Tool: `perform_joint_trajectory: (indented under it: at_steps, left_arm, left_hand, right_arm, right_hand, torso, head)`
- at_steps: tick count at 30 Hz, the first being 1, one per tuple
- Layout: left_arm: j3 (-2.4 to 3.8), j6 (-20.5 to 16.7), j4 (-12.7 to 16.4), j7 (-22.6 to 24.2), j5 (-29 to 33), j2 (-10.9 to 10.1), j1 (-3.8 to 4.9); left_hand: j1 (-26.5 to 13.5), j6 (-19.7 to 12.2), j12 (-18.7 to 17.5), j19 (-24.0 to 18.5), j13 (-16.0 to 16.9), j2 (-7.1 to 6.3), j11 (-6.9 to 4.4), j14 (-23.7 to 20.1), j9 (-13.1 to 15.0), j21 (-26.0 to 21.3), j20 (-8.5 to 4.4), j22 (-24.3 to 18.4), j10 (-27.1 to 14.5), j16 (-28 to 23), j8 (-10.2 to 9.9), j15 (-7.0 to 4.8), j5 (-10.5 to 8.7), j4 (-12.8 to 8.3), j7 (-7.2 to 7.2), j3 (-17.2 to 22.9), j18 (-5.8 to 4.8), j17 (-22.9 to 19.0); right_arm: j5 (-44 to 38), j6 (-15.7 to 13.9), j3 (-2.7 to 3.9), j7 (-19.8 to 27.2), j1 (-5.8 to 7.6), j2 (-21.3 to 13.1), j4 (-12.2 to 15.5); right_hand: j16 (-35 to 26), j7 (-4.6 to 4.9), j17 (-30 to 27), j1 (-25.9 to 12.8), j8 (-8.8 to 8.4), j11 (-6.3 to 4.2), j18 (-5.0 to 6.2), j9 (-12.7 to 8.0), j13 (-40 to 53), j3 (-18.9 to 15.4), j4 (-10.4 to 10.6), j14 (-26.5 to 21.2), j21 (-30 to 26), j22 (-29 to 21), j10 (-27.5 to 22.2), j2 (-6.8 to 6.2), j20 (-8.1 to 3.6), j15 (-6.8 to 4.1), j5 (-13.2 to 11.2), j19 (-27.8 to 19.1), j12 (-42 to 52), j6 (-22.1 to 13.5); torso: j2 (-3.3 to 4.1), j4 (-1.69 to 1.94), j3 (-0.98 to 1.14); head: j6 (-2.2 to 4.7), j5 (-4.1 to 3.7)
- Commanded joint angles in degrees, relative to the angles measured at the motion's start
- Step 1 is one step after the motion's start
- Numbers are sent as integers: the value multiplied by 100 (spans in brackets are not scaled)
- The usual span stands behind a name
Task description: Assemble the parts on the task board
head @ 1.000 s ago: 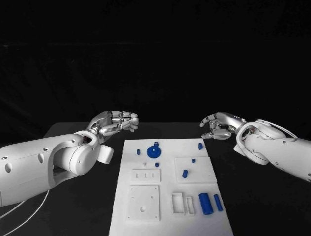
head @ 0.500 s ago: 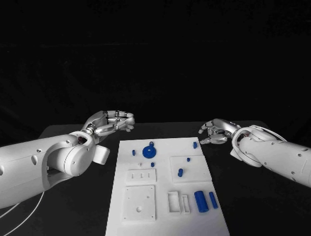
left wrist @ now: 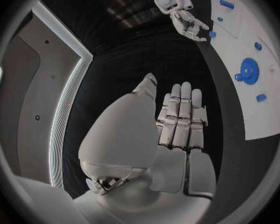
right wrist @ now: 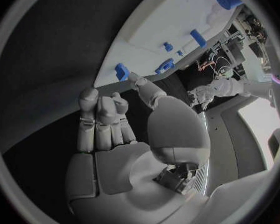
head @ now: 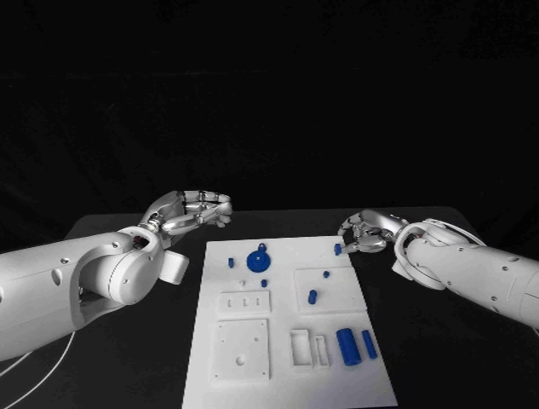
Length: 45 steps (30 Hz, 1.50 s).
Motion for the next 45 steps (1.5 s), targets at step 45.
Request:
perform_joint_trajectory:
  at_steps: [45]
  left_arm:
    - [5,106,155,27,-49,-33,8]
  left_hand:
    - [-27,33,-36,-48,-6,10,18,7,5,-24,9,-7,-30,-42,-1,20,-26,-6,95,-12,34,17]
  right_arm:
    - [-99,273,-1,-32,-136,233,-227]
  right_hand:
    - [-54,-4,39,35,94,-79,272,-11,-60,855,176,-23,11,97,-40,255,58,-64,-776,-31,73,400]
  torso:
    - [0,-3,19]
  head:
    - [-144,54]
